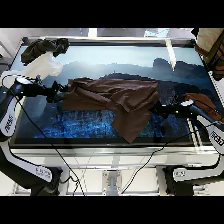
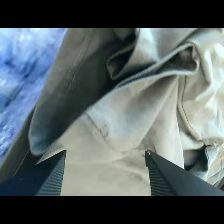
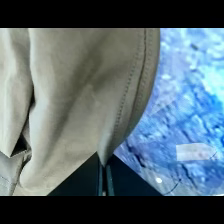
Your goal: Fold the shirts.
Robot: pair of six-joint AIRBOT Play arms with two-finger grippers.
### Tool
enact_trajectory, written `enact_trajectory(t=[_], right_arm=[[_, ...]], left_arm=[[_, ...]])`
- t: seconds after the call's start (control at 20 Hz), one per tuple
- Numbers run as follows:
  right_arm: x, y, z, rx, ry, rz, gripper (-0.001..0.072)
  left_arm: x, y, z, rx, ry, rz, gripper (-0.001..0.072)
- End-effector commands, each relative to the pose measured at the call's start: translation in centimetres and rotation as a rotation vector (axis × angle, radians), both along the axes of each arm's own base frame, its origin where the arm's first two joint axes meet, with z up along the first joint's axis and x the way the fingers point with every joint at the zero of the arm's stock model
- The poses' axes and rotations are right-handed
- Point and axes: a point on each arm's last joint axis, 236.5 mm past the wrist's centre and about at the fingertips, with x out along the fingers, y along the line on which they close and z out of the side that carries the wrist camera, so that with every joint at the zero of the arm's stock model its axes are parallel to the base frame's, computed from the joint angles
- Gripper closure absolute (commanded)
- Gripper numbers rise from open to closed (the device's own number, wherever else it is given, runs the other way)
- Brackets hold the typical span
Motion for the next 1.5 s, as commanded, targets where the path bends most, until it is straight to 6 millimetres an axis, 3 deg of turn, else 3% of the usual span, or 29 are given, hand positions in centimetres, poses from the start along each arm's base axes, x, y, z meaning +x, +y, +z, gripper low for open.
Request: enact_trajectory(t=[0.0, 0.2, 0.25, 0.35, 0.4, 0.55, 0.7, 0.85, 0.9, 0.95, 1.0, 1.05, 1.25, 1.4, 1.45], right_arm=[[-1.9, -2.2, -1.8, -0.154, 0.026, 0.133, 0.0684], [-1.9, -2.2, -1.8, -0.154, 0.025, 0.133, 0.0684], [-1.9, -2.2, -1.8, -0.154, 0.025, 0.133, 0.0684], [-1.9, -2.2, -1.8, -0.155, 0.025, 0.134, 0.0684], [-1.9, -2.2, -1.8, -0.155, 0.024, 0.136, 0.0684], [-1.9, -2.2, -1.8, -0.165, 0.009, 0.166, 0.0684], [-1.8, -2.2, -1.8, -0.168, 0.004, 0.17, 0.0684], [-1.7, -2.3, -1.8, -0.171, 0.002, 0.168, 0.0684], [-1.7, -2.3, -1.8, -0.172, 0.001, 0.167, 0.0684], [-1.7, -2.3, -1.8, -0.173, 0.0, 0.165, 0.0684], [-1.6, -2.3, -1.8, -0.174, -0.001, 0.165, 0.0684], [-1.6, -2.4, -1.8, -0.175, -0.002, 0.164, 0.0684], [-1.4, -2.6, -1.8, -0.182, -0.009, 0.157, 0.0684], [-1.3, -2.7, -1.8, -0.187, -0.013, 0.154, 0.0684], [-1.3, -2.7, -1.8, -0.187, -0.013, 0.154, 0.0684]], left_arm=[[0.7, -0.3, -1.8, -0.005, 0.025, 0.046, 0.0169], [1.8, 0.0, -3.5, 0.018, 0.019, 0.089, 0.0172], [2.7, 0.4, -3.4, 0.026, -0.007, 0.118, 0.0217], [4.0, 1.2, -3.1, 0.037, -0.051, 0.168, 0.0395], [4.3, 1.5, -3.0, 0.047, -0.064, 0.177, 0.0435], [4.9, 2.0, -3.0, 0.063, -0.085, 0.2, 0.045], [4.9, 2.3, -3.1, 0.089, -0.102, 0.177, 0.061], [4.8, 2.2, -3.2, 0.093, -0.104, 0.161, 0.0628], [4.7, 2.0, -3.2, 0.088, -0.098, 0.155, 0.062], [4.5, 1.9, -3.2, 0.082, -0.091, 0.149, 0.0506], [4.2, 1.6, -3.3, 0.074, -0.082, 0.14, 0.0259], [3.9, 1.4, -3.3, 0.065, -0.072, 0.131, 0.0103], [2.2, 0.0, -3.4, 0.033, -0.029, 0.051, 0.0076], [1.8, -0.4, -3.5, 0.004, 0.015, 0.077, 0.0093], [1.7, -0.4, -3.7, -0.001, 0.026, 0.081, 0.013]])
